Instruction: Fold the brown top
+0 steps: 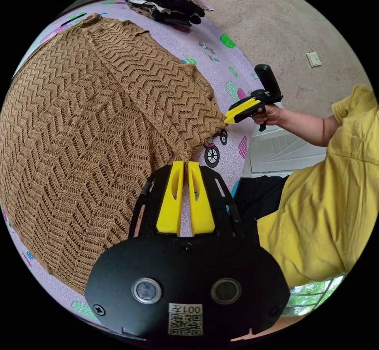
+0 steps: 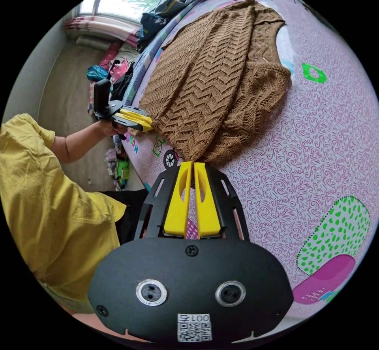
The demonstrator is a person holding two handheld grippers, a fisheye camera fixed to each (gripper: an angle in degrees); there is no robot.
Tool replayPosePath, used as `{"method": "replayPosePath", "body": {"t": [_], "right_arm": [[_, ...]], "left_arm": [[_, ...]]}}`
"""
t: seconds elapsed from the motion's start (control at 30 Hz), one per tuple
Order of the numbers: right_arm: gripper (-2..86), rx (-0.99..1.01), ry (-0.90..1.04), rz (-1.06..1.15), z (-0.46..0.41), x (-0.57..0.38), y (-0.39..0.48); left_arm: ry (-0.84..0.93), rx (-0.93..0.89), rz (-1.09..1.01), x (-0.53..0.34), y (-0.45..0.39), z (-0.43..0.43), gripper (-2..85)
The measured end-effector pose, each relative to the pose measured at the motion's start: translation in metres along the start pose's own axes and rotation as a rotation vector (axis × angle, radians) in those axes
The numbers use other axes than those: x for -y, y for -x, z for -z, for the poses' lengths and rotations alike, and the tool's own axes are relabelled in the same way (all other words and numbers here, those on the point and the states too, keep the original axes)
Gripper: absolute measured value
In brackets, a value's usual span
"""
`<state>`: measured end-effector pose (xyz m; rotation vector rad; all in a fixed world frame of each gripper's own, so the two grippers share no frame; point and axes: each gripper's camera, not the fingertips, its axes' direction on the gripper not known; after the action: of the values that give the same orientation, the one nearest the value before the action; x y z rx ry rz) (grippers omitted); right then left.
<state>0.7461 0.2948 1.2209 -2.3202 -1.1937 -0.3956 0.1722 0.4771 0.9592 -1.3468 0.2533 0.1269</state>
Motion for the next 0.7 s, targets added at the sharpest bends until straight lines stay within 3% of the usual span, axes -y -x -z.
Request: {"method": "replayPosePath", "body": {"t": [0.7], "right_arm": [[0.1,0.072,0.13,-0.017,-0.046,-0.028,-0.039]], "left_arm": [[0.124,-0.097,0.074,-0.12,-0.054,-0.129,-0.9]]}}
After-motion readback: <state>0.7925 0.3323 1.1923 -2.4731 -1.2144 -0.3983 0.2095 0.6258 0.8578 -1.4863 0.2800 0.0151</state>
